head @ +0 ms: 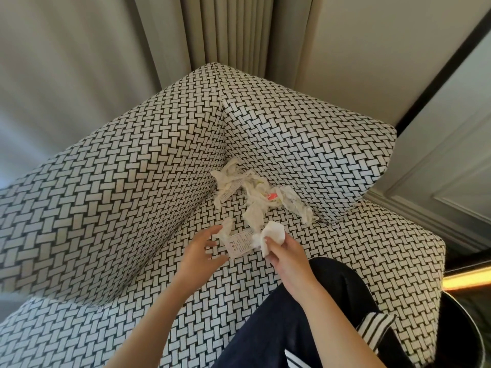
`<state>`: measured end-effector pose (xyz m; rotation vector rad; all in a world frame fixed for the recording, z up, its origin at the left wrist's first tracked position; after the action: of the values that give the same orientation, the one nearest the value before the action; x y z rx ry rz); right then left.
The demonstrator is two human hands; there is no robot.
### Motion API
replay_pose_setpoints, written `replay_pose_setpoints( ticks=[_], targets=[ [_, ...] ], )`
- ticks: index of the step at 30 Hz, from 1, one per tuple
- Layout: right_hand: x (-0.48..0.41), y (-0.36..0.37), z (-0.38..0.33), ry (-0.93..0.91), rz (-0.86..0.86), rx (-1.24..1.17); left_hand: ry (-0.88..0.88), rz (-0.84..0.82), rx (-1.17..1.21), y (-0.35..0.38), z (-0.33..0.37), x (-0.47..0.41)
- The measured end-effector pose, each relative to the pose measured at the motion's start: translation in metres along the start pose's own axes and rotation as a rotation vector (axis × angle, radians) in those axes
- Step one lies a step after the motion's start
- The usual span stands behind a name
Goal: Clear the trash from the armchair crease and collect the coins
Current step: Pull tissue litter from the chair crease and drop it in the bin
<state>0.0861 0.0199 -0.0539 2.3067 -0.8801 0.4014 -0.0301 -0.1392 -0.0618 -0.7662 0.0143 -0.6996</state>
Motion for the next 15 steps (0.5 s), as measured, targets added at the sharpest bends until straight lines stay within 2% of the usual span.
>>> replay_pose_setpoints(
  ticks=[2, 4, 10, 15],
  targets=[
    [-0.001, 0.000, 0.000, 0.009, 0.000, -0.048, -0.051, -0.072, -0.223, 0.003, -0.019, 0.000],
    [-0.001, 0.000, 0.000, 0.011, -0.003, -0.058, -0.072, -0.106, -0.318, 0.010, -0.033, 0.003],
    [0.000, 0.001, -0.001, 0.022, -0.020, -0.077, -0.042, 0.031, -0.357, 0.025, -0.042, 0.001],
    [0.001, 0.001, -0.002, 0.031, -0.022, -0.088, -0.016, -0.016, -0.408, 0.025, -0.035, -0.014]
  ],
)
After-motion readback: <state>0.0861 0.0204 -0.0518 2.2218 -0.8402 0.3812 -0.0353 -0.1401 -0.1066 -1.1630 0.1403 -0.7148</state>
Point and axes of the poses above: each hand's wrist, its own x-axis away from the middle knuckle, its own y-axis out of the palm, z = x × y, the point moved 1 cm from there along -x, towards the middle knuckle, and after that the axes turned 10 degrees about -x, right-handed, at the moved point
